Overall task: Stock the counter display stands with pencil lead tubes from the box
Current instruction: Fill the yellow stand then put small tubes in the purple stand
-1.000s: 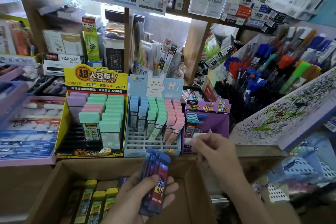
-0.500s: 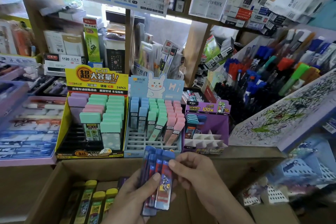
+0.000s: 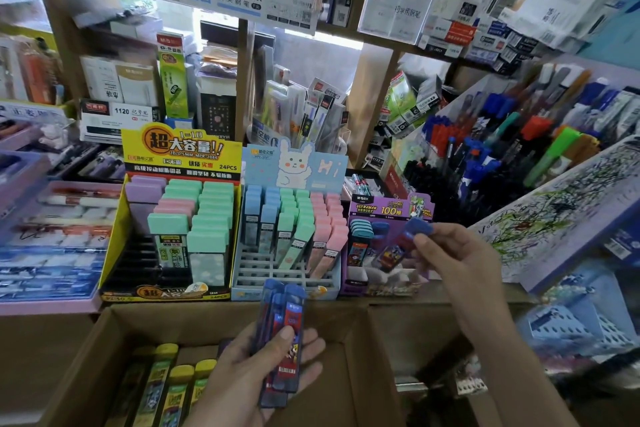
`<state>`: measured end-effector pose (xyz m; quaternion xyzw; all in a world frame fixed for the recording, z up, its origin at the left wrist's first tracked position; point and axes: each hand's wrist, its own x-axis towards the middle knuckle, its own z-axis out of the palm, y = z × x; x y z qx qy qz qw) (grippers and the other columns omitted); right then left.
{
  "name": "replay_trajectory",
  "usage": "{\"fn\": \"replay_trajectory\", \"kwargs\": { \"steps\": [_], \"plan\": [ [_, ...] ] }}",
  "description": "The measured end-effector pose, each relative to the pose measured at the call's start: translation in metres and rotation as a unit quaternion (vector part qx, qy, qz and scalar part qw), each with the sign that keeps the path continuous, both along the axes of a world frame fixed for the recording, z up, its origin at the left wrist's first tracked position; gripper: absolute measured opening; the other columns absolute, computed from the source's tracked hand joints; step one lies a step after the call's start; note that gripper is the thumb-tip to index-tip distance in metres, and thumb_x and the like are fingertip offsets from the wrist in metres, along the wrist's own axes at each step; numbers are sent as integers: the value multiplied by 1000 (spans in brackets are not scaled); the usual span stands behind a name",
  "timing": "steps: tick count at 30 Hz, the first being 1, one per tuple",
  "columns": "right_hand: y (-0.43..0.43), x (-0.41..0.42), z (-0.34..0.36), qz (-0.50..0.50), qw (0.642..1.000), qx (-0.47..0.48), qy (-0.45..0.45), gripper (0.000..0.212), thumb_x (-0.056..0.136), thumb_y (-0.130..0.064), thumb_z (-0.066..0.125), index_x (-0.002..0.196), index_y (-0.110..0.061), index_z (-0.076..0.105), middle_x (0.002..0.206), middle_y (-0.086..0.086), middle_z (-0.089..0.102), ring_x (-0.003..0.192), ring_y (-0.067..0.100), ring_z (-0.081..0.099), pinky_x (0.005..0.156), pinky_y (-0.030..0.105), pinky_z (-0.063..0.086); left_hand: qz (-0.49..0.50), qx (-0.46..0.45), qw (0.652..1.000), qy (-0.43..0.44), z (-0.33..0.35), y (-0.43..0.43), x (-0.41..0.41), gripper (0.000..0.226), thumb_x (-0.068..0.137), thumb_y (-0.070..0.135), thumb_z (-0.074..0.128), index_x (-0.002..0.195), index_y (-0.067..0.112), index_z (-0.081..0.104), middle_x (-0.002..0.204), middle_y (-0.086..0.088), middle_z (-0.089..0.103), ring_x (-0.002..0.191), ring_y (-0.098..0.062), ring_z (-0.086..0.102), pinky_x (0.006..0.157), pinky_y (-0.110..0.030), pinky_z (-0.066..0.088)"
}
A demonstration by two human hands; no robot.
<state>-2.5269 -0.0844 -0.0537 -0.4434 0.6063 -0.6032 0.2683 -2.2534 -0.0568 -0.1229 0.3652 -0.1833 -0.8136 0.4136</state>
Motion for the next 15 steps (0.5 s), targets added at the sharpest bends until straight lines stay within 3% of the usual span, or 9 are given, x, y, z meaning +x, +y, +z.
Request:
{"fn": "replay_trajectory", "kwargs": {
  "steps": [4, 10, 15],
  "plan": [
    [-14, -5, -3, -14, 999, -13, 38, 16, 90, 4, 71, 100, -8, 73, 82, 9, 78, 72, 17, 75, 60, 27, 63, -5, 9, 1000, 2, 3, 1, 0, 53, 73, 3, 69, 125, 3, 59, 106, -34, 71, 95, -47, 72, 83, -56, 55],
    [-29, -13, -16, -2, 996, -1, 91, 15, 91, -1, 72, 101, -13, 72, 84, 1, 79, 77, 18, 77, 66, 25, 63, -1, 19, 1000, 2, 4, 2, -1, 53, 69, 2, 69, 121, 3, 61, 103, -34, 72, 91, -47, 73, 77, -54, 58],
    [-38, -12, -24, 6, 994, 14, 107, 14, 91, -3, 73, 97, -16, 73, 81, 2, 79, 71, 16, 76, 59, 21, 59, 1, 33, 999, 6, 3, 3, -2, 55, 67, 0, 70, 122, 1, 60, 103, -36, 71, 91, -49, 72, 73, -54, 61]
  ]
}}
